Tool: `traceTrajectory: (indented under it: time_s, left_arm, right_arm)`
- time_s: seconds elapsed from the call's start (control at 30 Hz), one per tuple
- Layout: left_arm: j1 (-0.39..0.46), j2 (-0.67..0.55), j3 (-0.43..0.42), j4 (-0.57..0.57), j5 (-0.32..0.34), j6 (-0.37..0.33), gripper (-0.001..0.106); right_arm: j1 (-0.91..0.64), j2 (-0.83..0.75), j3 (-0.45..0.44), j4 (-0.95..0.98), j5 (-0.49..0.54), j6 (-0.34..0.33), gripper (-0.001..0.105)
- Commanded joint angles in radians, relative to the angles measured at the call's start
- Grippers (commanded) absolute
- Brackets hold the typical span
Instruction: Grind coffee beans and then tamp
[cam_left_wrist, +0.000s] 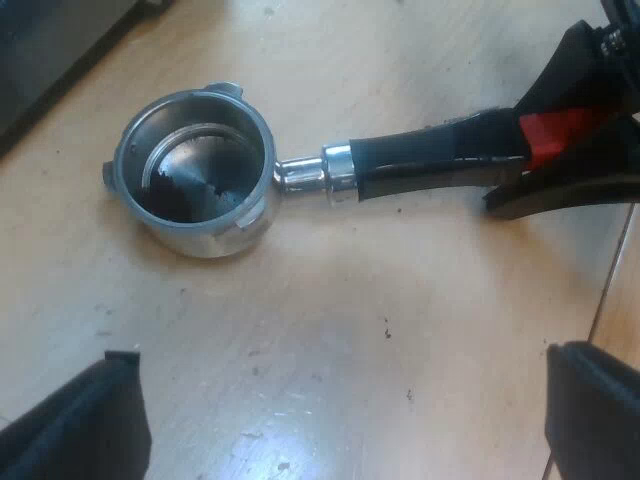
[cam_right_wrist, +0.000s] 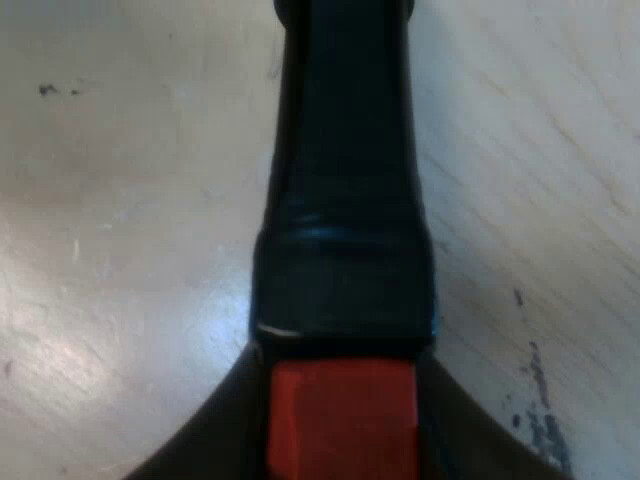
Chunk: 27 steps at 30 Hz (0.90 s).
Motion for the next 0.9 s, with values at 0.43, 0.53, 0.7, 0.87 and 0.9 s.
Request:
traceTrajectory:
  time_s: [0.43, 0.53, 0.7, 0.87, 0.9]
  left_arm:
    - [-0.006, -0.003, -0.003, -0.011, -0.003, -0.001, 0.083]
    - [-0.006, -0.003, -0.003, -0.011, -0.003, -0.001, 0.083]
    - [-0.006, -0.003, -0.003, -0.011, -0.003, -0.001, 0.083]
    - [-0.006, -0.019, -0.026, 0.001, -0.026, -0.001, 0.083]
    - [-0.006, -0.022, -0.030, 0.001, -0.031, -0.001, 0.083]
  right_arm:
    - [-0.002, -0.007, -0.007, 0.006, 0.021, 0.004, 0.058]
    - [-0.002, -0.007, -0.010, 0.054, 0.021, 0.004, 0.058]
    - [-0.002, -0.015, -0.031, 0.180, 0.009, 0.004, 0.059]
    - [-0.002, -0.072, -0.117, 0.346, -0.011, 0.004, 0.067]
    - [-0.002, -0.082, -0.123, 0.359, -0.011, 0.001, 0.068]
